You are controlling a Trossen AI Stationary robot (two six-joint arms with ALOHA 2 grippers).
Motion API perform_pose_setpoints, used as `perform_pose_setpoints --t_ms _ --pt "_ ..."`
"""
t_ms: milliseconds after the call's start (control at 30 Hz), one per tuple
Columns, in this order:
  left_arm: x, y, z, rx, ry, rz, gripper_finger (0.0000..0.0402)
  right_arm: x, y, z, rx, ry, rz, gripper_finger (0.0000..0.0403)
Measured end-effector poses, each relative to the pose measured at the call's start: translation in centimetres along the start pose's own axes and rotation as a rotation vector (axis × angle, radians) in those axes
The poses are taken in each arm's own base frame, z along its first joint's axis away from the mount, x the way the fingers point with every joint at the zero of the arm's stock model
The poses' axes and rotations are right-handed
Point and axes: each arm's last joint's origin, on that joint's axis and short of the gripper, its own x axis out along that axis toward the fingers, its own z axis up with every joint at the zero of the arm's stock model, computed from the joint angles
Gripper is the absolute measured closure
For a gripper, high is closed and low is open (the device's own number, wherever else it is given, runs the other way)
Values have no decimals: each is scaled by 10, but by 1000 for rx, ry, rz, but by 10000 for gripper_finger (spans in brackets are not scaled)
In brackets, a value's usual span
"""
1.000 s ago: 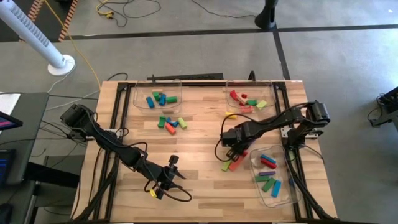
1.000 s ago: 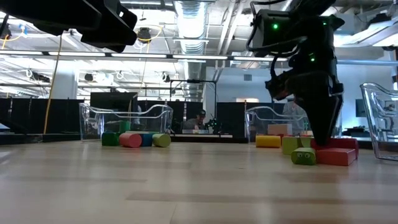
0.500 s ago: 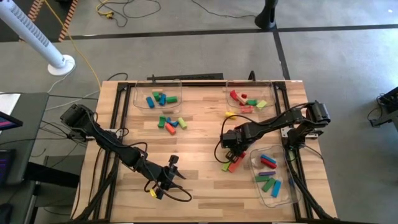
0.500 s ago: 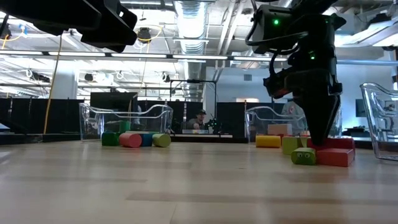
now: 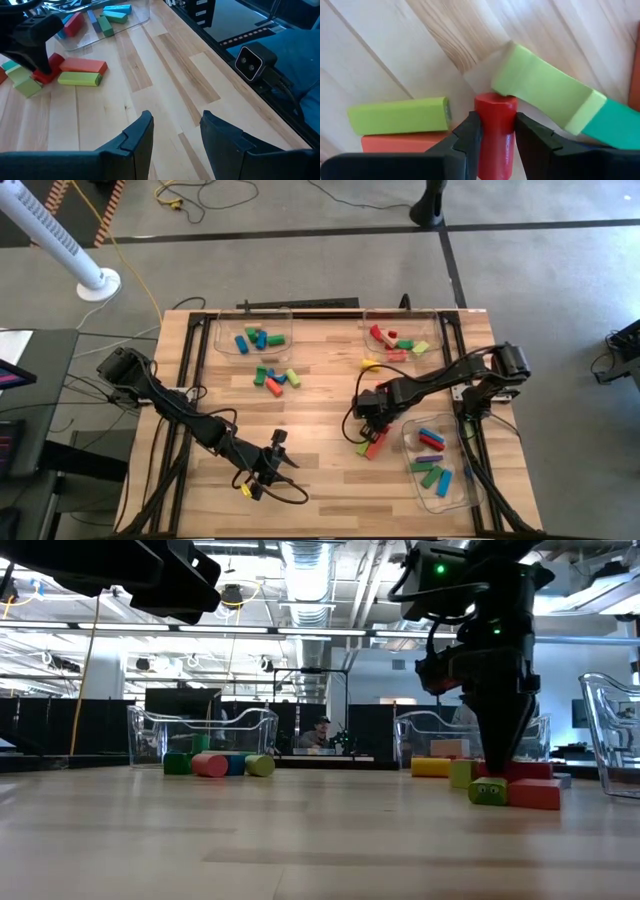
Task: Sort blocks by size
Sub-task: Put the red cylindrical block into the top left transparent bin
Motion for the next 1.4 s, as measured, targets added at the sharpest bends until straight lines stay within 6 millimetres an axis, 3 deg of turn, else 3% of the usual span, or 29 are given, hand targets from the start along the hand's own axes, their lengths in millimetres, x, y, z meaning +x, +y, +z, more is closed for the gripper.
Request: perform_pose_setpoints --t_ms 300,500,733,1133,1400 --pt "0 0 0 0 0 0 246 17 7 2 -50 42 -14 234" --pt "0 0 0 0 0 1 246 14 8 3 -63 46 -7 256" --pt "0 0 0 1 1 8 246 13 9 3 -66 40 -7 256" --pt "0 0 0 25 1 15 246 -12 35 11 -143 -8 20 257" --pt "0 6 0 76 5 124 246 -28 51 12 -190 -41 38 257"
